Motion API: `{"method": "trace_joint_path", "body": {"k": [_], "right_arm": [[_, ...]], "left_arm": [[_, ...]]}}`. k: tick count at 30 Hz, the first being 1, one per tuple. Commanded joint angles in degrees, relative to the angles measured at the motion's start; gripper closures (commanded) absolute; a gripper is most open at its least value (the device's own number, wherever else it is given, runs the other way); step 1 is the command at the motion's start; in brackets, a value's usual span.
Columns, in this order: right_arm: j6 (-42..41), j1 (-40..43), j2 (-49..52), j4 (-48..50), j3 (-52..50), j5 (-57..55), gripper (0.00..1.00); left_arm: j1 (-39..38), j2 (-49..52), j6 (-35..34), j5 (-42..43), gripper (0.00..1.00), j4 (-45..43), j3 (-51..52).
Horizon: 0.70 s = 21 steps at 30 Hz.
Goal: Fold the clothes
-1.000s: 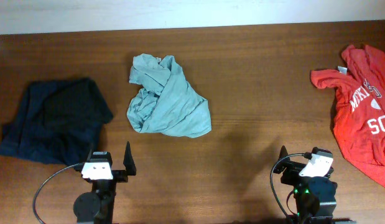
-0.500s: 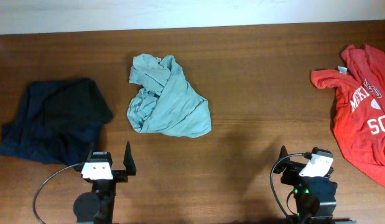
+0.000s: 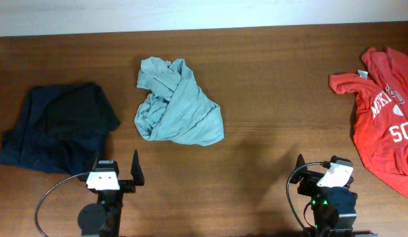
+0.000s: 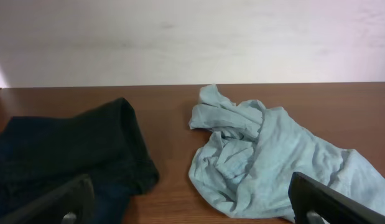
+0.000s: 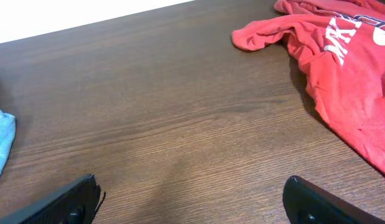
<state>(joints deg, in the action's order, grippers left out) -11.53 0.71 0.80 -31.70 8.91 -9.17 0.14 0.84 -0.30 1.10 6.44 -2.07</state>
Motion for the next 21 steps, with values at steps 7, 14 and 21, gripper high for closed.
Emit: {"method": "trace_joint_path", "body": {"k": [7, 14, 21], "right_arm": [[0.3, 0.1, -0.6, -0.5, -0.3, -0.6, 0.02], [-3.7, 0.1, -0.6, 3.9, -0.3, 8.1, 0.02], [-7.0, 0.1, -0.6, 7.8, -0.3, 25.5, 0.02]], "left_arm": [[0.3, -0.5, -0.1, -1.9, 0.01, -0.3, 0.7], [0.3, -0.5, -0.2, 3.3, 0.01, -2.2, 0.7], [0.2, -0.5, -0.4, 11.3, 0.01, -5.9, 0.7]]}}
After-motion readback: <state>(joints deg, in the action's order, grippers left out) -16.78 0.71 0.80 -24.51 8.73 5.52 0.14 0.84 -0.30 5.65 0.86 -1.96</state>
